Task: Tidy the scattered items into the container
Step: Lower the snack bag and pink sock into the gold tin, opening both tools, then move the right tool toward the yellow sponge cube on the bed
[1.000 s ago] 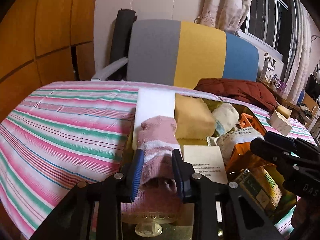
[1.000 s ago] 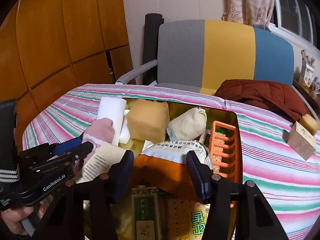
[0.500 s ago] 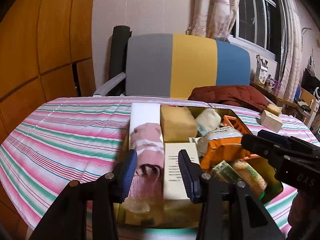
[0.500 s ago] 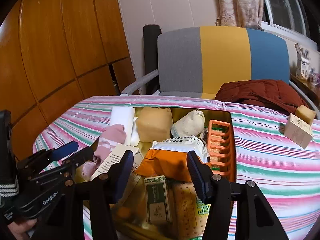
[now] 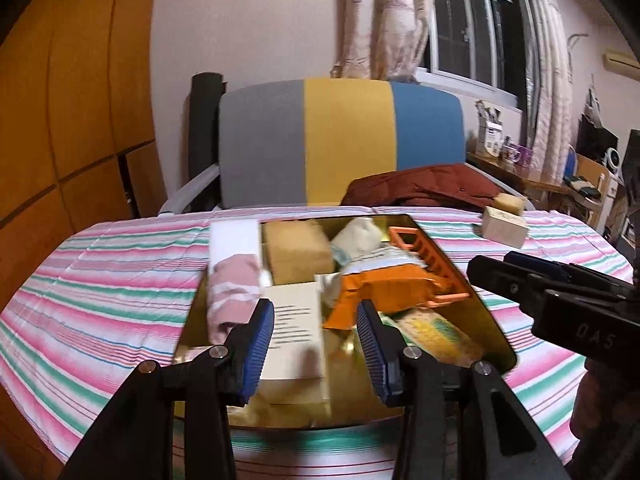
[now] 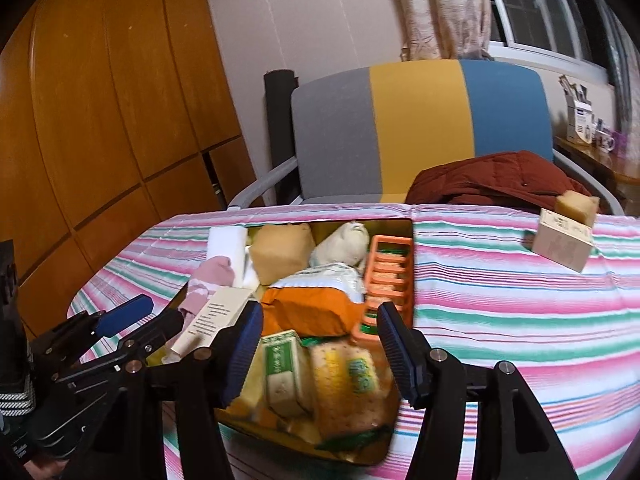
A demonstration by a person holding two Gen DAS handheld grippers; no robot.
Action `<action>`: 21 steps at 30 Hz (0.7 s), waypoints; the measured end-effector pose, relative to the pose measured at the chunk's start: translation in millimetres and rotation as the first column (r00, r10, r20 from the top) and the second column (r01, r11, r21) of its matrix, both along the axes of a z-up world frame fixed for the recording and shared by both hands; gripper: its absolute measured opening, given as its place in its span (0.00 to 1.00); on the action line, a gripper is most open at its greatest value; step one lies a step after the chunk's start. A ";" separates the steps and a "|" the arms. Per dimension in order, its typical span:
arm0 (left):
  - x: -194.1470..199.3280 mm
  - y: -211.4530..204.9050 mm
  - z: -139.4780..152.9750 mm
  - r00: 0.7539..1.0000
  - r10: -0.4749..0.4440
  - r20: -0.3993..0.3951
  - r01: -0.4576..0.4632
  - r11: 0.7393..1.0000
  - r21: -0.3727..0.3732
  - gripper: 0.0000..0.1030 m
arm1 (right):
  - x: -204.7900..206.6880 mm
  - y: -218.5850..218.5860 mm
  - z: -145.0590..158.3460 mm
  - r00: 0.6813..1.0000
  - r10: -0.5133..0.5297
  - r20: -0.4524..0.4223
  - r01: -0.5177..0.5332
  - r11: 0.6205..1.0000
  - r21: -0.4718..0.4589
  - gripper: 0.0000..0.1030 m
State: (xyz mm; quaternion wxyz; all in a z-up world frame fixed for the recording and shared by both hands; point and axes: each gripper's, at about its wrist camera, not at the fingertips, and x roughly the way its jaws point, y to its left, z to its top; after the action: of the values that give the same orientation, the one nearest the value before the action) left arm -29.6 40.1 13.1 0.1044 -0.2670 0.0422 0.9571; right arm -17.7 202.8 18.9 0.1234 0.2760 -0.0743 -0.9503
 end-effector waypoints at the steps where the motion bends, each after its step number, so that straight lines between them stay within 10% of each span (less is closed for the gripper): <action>1: 1.6 5.1 0.3 1.000 -0.013 -0.001 0.013 1.000 -0.002 0.42 | 2.2 5.6 -0.7 1.000 -0.011 0.000 0.011 1.000 -0.004 0.59; 21: 22.6 115.7 -5.1 0.958 -0.287 0.010 0.287 0.956 -0.056 0.43 | 33.3 131.5 -31.8 0.957 -0.284 0.054 0.287 0.955 -0.068 0.61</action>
State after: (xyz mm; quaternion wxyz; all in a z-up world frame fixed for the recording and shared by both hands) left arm -7.0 155.8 8.0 0.2348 -0.2617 0.1075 0.9300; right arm 15.6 334.3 -12.9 -0.0064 0.2784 -0.1518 -0.9484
